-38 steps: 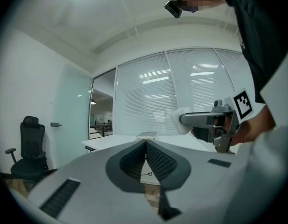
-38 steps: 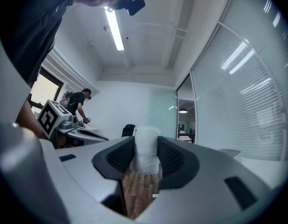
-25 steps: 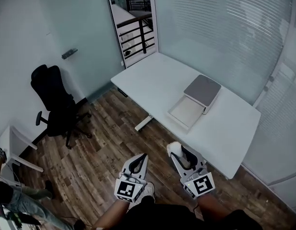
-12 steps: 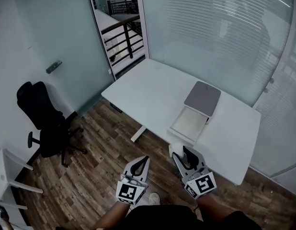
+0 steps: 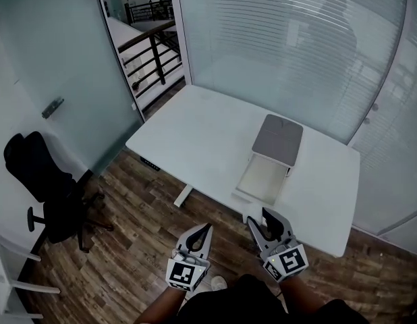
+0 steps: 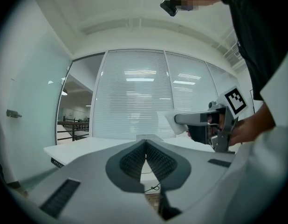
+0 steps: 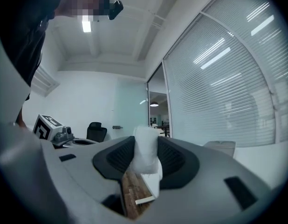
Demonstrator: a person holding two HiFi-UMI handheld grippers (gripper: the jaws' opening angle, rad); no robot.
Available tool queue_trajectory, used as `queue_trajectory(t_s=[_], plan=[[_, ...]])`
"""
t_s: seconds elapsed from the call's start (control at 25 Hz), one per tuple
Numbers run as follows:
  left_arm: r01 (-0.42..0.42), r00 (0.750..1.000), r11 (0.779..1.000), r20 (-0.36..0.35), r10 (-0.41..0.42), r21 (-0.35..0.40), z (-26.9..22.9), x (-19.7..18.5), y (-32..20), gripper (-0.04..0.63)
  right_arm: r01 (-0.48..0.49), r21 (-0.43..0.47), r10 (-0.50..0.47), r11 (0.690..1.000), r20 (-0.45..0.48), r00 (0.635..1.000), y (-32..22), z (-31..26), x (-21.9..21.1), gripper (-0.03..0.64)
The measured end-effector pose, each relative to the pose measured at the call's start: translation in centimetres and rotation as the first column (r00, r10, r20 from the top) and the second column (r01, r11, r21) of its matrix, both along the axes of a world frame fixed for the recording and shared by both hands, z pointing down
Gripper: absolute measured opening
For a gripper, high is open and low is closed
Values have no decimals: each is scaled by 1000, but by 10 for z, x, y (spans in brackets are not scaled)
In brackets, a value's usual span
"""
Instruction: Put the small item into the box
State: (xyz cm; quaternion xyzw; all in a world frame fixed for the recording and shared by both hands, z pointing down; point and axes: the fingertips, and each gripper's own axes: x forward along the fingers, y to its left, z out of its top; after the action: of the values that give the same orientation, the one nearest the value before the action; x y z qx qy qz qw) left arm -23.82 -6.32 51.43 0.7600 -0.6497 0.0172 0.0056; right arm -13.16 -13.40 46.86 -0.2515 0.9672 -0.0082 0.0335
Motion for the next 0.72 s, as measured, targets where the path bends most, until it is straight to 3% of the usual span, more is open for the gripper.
queue_trajectory(t_s=[0.32, 0.48, 0.72], plan=[[-48, 999, 999, -6, 49, 14, 3, -3, -41, 14, -51, 0, 51, 999, -17, 999, -40, 6, -1, 163], [-62, 997, 998, 38, 63, -10, 3, -6, -73, 14, -62, 4, 62, 998, 15, 998, -66, -3, -3, 163], [-72, 996, 997, 43, 72, -14, -2, -15, -129, 14, -84, 3, 84, 996, 47, 995, -121, -7, -3, 163]])
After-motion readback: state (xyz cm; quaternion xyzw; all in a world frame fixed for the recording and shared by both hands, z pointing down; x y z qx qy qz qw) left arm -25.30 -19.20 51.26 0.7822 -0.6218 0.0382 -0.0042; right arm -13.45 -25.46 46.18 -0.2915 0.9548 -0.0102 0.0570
